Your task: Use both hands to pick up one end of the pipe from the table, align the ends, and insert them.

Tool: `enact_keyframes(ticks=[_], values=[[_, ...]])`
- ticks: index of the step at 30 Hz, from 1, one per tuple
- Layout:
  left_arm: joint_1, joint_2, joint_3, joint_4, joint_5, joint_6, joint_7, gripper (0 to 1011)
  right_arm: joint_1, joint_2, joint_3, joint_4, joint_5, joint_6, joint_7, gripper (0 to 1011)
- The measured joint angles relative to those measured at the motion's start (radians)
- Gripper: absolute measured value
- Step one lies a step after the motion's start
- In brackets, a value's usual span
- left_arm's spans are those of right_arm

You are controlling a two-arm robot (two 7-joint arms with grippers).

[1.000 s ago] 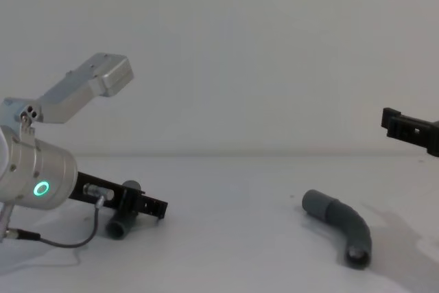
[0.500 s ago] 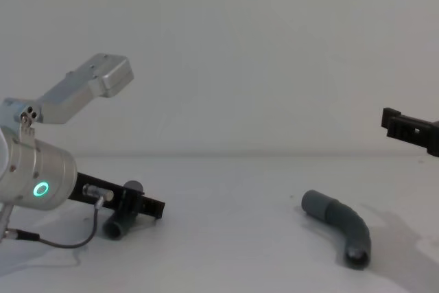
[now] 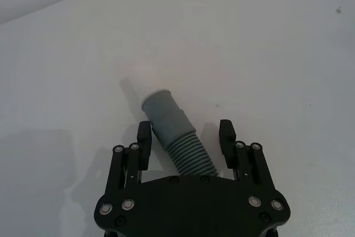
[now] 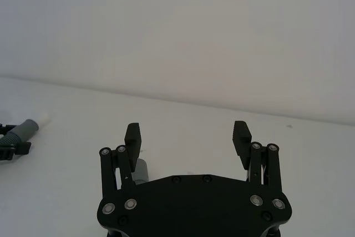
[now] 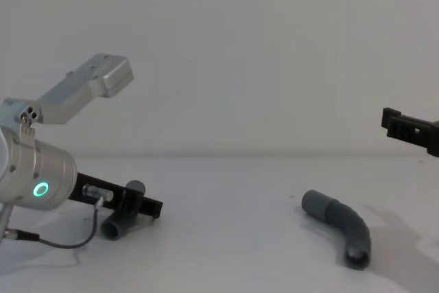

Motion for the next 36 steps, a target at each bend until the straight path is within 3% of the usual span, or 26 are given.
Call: enact_keyframes(ticks=[10, 16, 24, 36], values=[[0.000, 0.000, 0.000, 0.001, 0.001, 0.000, 0.000, 669, 0.000, 0.000, -0.002, -0.004, -0.002, 0.007, 0.003, 1004], [0.000, 0.000, 0.000, 0.001, 0.001, 0.001, 0.000, 634, 0.007, 0.000, -0.015, -0.020, -0.008, 0.039, 0.011, 1004], [0.000, 0.000, 0.000, 0.001, 0.001, 0.001, 0.000, 576, 0.031, -0.001, -0.050, -0.047, -0.020, 0.136, 0.026, 1004], [0.000, 0.000, 0.000, 0.001, 0.001, 0.001, 0.000, 496, 0.077, -0.023, -0.100, -0.067, -0.025, 0.330, 0.036, 1004]])
